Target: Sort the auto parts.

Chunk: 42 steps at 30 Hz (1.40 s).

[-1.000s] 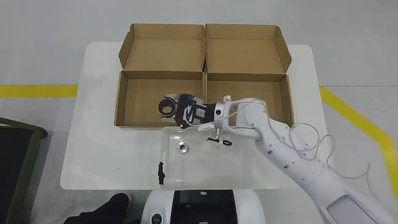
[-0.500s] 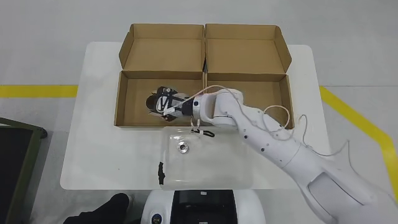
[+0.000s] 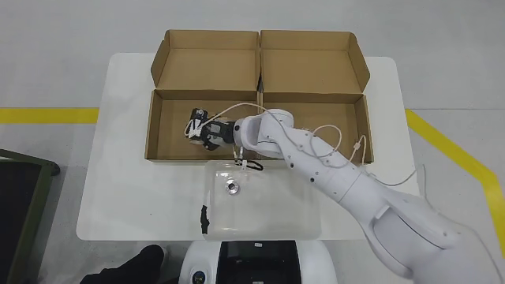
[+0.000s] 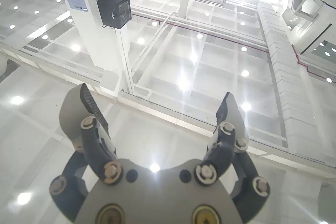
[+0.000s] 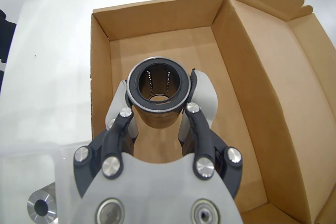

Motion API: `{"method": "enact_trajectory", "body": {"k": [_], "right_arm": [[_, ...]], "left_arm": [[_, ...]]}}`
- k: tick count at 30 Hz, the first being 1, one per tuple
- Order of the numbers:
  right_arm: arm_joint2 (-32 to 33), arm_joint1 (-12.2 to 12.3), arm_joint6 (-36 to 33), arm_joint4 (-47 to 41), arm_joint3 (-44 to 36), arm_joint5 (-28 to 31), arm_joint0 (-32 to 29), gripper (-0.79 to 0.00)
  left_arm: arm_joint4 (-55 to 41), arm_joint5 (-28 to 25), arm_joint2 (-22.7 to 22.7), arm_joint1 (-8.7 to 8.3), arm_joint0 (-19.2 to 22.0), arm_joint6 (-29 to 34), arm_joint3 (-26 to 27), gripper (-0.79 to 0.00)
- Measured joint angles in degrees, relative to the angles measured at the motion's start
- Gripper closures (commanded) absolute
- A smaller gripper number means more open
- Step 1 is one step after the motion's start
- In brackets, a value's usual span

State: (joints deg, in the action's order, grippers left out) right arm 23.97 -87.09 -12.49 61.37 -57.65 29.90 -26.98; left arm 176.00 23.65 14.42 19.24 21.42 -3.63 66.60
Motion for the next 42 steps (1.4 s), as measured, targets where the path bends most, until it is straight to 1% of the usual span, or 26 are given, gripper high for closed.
{"method": "enact_trajectory", "body": {"k": [1, 4, 7, 9, 11, 12, 13, 14, 21, 26, 30, 33, 36, 40, 42], "right_arm": [[-0.15, -0.41, 0.1, 0.13, 0.9, 0.08, 0.1, -0.086], [-0.41, -1.27, 0.16, 0.62, 2.91, 0.2, 0.24, -0.182], [-0.34, -1.89, 0.36, 0.86, 4.57, 0.65, 0.2, -0.219], [-0.21, -2.17, 0.5, 1.04, 5.38, 0.98, 0.17, -0.286], [-0.01, -2.46, 0.58, 1.24, 6.04, 1.24, 0.06, -0.385], [0.09, -2.56, 0.61, 1.33, 6.25, 1.36, 0.01, -0.548], [0.24, -2.67, 0.6, 1.45, 6.46, 1.53, -0.08, -0.763], [0.37, -2.73, 0.54, 1.53, 6.59, 1.66, -0.14, -0.785], [2.12, -2.71, 0.49, 2.31, 6.0, 2.78, -0.4, -0.785], [4.8, -1.55, 2.18, 3.65, 1.84, 4.22, -1.26, -0.785], [7.65, 0.14, 1.8, 5.5, -3.89, 5.51, -2.99, -0.785], [10.22, 1.81, 0.37, 7.22, -9.94, 7.35, -5.25, -0.785], [12.97, 3.64, -2.11, 8.92, -16.78, 9.43, -8.51, -0.785], [17.54, 6.29, -5.86, 10.7, -26.72, 12.39, -14.38, -0.785], [19.52, 7.31, -7.19, 11.29, -30.47, 13.5, -17.05, -0.785]], "left_arm": [[0.0, 0.0, 0.0, 0.0, 0.0, 0.0, 0.0, -0.785], [0.0, 0.0, 0.0, 0.0, 0.0, 0.0, 0.0, -0.785], [0.0, 0.0, 0.0, 0.0, 0.0, 0.0, 0.0, -0.785], [0.0, 0.0, 0.0, 0.0, 0.0, 0.0, 0.0, -0.785], [0.0, 0.0, 0.0, 0.0, 0.0, 0.0, 0.0, -0.785], [0.0, 0.0, 0.0, 0.0, 0.0, 0.0, 0.0, -0.785], [0.0, 0.0, 0.0, 0.0, 0.0, 0.0, 0.0, -0.785], [0.0, 0.0, 0.0, 0.0, 0.0, 0.0, 0.0, -0.785], [0.0, 0.0, 0.0, 0.0, 0.0, 0.0, 0.0, -0.785], [0.0, 0.0, 0.0, 0.0, 0.0, 0.0, 0.0, -0.785], [0.0, 0.0, 0.0, 0.0, 0.0, 0.0, 0.0, -0.785], [0.0, 0.0, 0.0, 0.0, 0.0, 0.0, 0.0, -0.785], [0.0, 0.0, 0.0, 0.0, 0.0, 0.0, 0.0, -0.785], [0.0, 0.0, 0.0, 0.0, 0.0, 0.0, 0.0, -0.785], [0.0, 0.0, 0.0, 0.0, 0.0, 0.0, 0.0, -0.785]]}}
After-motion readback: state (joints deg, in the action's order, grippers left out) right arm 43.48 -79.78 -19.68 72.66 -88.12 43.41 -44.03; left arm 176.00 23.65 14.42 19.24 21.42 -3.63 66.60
